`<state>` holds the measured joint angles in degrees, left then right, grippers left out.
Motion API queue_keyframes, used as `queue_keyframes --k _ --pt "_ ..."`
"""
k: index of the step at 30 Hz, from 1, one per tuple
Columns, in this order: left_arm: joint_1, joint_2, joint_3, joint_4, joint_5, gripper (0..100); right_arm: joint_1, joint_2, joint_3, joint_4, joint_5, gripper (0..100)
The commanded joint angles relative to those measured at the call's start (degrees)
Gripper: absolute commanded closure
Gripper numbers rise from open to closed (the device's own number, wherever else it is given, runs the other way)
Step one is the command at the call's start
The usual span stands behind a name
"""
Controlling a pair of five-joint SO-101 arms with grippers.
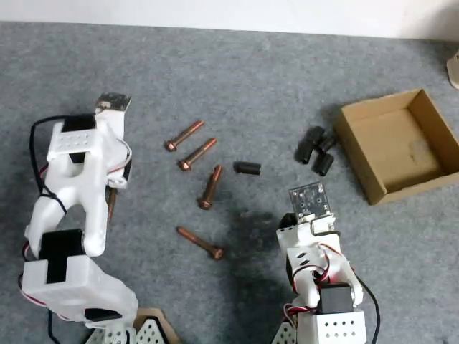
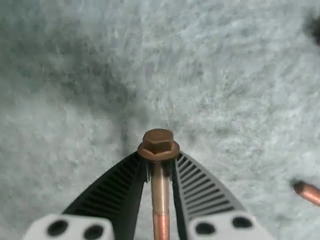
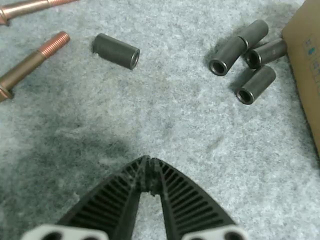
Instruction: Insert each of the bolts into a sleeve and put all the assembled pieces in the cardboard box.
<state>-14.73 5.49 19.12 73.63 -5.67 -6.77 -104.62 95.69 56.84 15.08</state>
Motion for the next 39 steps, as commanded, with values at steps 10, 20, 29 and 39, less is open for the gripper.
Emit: queue_keyframes --k 10,20,29,39 --pt "0.1 -3.7 10.7 -15.5 17.8 99 1.2 -0.4 5.8 -1.3 3.4 98.8" --pt "-0.6 -3.8 13.3 -21.4 17.8 99 -5.7 0.0 5.7 -1.0 7.5 88.8" --pt "-0.5 -3.7 13.7 -21.4 16.0 99 -12.0 0.0 0.8 6.1 7.4 88.2" --pt "-0.5 -3.7 13.7 -21.4 15.8 99 -9.2 9.9 -5.8 4.9 10.5 88.2"
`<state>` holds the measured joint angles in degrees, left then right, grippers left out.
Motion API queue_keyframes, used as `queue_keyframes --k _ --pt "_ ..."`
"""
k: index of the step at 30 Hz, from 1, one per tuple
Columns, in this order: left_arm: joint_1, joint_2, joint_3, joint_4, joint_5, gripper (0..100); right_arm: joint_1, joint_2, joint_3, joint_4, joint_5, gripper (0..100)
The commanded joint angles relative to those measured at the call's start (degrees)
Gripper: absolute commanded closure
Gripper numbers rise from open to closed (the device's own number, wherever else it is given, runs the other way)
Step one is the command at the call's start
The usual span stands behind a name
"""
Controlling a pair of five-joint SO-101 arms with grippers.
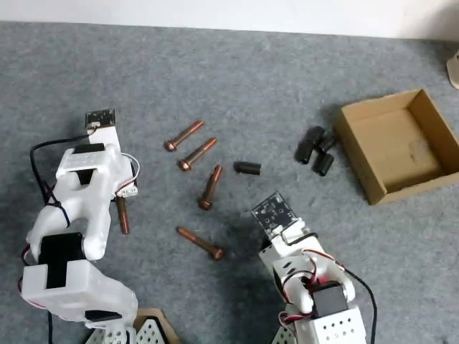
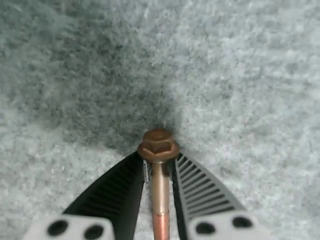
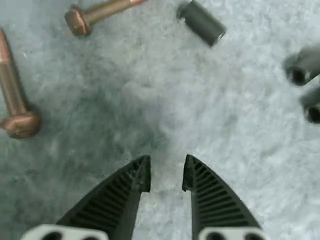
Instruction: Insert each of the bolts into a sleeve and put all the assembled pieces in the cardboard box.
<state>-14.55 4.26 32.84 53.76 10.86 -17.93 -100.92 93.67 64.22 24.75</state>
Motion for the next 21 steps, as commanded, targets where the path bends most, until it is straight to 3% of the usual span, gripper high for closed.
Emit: queue_keyframes --k 1,6,11,21 --pt "-0.7 -2.5 0.0 -1.5 -0.7 99 3.0 9.4 -5.3 -4.2 0.8 88.2" --pt "-0.7 -2.5 0.0 -1.5 -0.7 99 5.8 26.2 -16.7 -7.6 0.4 88.2" --pt "-0.7 -2.5 0.0 -1.5 -0.7 99 6.2 39.4 -30.7 -7.6 -6.1 88.2" --pt "-0.7 -2.5 0.0 -1.5 -0.8 99 6.2 53.1 -43.1 -10.9 -11.3 88.2"
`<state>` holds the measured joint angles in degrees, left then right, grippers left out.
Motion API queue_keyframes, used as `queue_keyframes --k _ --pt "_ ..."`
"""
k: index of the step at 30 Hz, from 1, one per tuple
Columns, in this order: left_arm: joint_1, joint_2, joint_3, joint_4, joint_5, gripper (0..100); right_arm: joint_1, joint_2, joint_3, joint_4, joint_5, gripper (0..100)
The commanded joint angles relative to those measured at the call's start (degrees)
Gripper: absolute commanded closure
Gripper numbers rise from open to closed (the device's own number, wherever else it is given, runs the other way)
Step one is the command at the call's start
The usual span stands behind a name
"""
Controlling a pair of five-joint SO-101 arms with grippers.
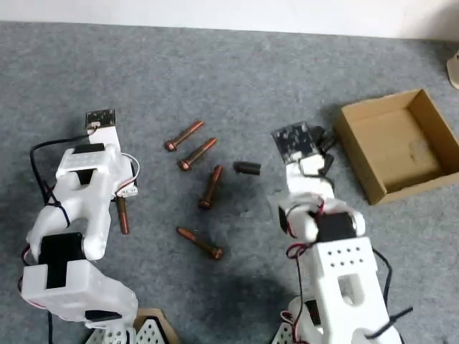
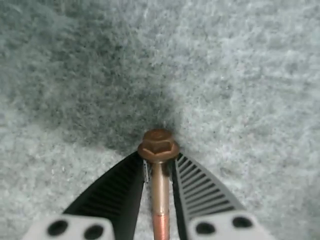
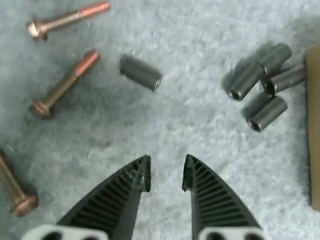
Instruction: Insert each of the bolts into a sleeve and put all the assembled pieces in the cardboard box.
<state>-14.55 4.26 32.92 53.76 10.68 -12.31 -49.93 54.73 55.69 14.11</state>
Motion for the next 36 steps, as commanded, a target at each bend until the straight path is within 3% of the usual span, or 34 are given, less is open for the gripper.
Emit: queue_keyframes --k 1,8,15,36 --pt "-0.7 -2.5 -0.1 -1.5 -0.6 99 0.6 2.9 -4.4 -3.2 -0.7 88.2" --pt "-0.6 -2.4 -0.2 -1.5 -0.6 99 0.7 11.1 -4.4 -9.1 -0.7 88.2" --pt "-0.5 -2.4 -0.3 -1.5 -0.6 99 6.7 19.6 -5.3 -19.4 -2.0 88.2" --pt "-0.4 -2.4 -0.4 -1.6 -2.3 99 11.3 46.5 -30.9 -19.6 -6.0 88.2"
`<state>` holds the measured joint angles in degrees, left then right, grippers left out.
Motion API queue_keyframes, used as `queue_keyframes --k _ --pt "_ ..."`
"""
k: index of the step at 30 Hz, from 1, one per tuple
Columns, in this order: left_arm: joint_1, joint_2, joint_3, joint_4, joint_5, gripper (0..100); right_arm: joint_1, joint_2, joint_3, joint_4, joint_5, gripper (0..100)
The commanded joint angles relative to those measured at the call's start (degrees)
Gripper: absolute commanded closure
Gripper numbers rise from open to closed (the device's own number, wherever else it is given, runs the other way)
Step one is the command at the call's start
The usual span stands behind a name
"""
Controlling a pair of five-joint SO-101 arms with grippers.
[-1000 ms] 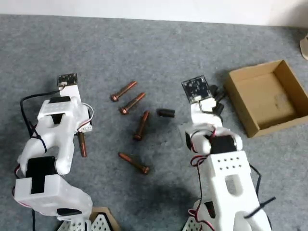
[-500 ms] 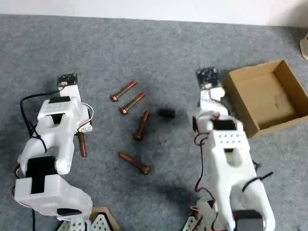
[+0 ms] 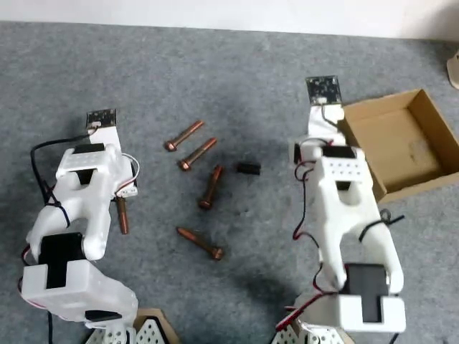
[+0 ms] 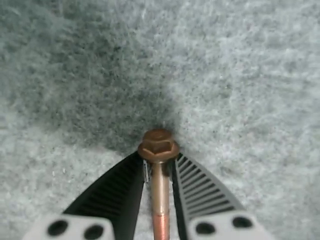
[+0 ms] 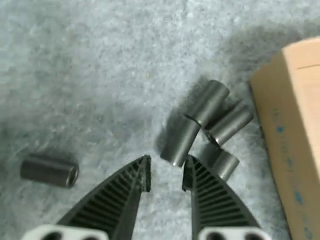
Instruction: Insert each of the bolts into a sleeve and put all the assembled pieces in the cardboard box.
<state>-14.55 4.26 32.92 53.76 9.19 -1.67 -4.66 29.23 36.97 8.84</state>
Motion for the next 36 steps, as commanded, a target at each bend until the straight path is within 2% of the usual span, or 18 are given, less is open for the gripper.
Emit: queue_keyframes --k 1,4,15,23,30,36 --pt "-0.4 -2.4 -0.4 -1.6 -0.8 99 0.9 2.6 -6.6 -0.7 -0.9 88.2" --pt "-0.4 -2.4 -0.4 -1.6 -0.8 99 1.8 6.4 -10.4 -0.6 -3.0 88.2" --pt "-0.3 -2.4 -0.4 -1.6 -0.9 99 2.5 21.0 -24.3 5.4 -3.6 88.2" --pt "0.0 -2.4 -0.4 -1.6 -0.9 99 2.4 22.7 -24.9 5.4 -7.4 88.2" --pt "0.1 -2.4 -0.4 -1.6 -1.0 99 2.5 22.7 -24.8 5.6 -14.4 88.2" --pt "0.1 -2.4 -0.4 -1.6 -1.0 99 2.5 22.7 -25.1 12.2 -18.1 88.2"
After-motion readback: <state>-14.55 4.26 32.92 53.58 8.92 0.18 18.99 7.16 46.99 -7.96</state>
